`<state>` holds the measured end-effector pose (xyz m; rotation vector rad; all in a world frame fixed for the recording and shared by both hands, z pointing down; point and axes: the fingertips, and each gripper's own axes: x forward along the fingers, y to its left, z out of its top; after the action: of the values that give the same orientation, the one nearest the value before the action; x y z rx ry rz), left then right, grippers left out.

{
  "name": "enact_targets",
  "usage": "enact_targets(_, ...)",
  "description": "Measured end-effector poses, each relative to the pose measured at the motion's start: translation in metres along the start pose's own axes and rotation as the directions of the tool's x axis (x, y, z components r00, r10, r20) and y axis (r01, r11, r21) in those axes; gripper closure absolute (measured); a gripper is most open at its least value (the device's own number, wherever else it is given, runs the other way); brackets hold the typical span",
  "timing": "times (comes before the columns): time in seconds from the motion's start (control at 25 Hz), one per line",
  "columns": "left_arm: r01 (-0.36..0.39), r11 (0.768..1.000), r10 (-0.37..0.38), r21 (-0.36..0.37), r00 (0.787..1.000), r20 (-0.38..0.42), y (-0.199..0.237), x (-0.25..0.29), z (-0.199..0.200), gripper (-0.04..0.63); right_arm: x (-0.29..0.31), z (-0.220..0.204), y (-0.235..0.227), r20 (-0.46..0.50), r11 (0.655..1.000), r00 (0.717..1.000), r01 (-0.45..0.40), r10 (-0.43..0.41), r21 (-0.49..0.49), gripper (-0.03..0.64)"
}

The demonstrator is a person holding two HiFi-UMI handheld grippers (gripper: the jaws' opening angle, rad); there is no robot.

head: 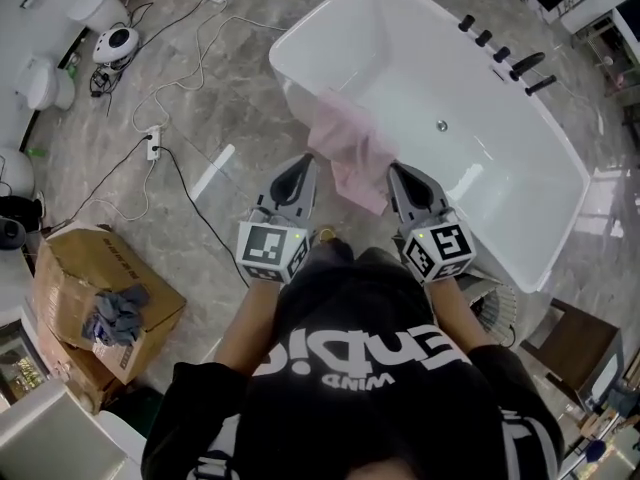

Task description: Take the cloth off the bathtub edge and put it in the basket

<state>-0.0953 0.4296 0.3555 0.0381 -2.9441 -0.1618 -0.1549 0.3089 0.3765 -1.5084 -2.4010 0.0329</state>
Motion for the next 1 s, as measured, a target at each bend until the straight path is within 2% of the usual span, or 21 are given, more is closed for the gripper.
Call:
enact_targets(0.64, -0.011, 1.000, 0.011, -0.022, 1.000, 0.004, 0.034, 0.050, 0.003, 0.582, 0.055, 0.008, -0.028, -0.045, 0.999, 0.998, -0.034, 0.032, -0.032, 0.603)
enact_targets(1.0, 0.000, 1.000, -0.001, -0.025, 1.000, -0.021, 0.053, 0.099, -0.048, 0.583, 0.102, -0.035, -0.060, -0.063, 0.997, 0.997, -0.053, 0.050, -0.050, 0.603)
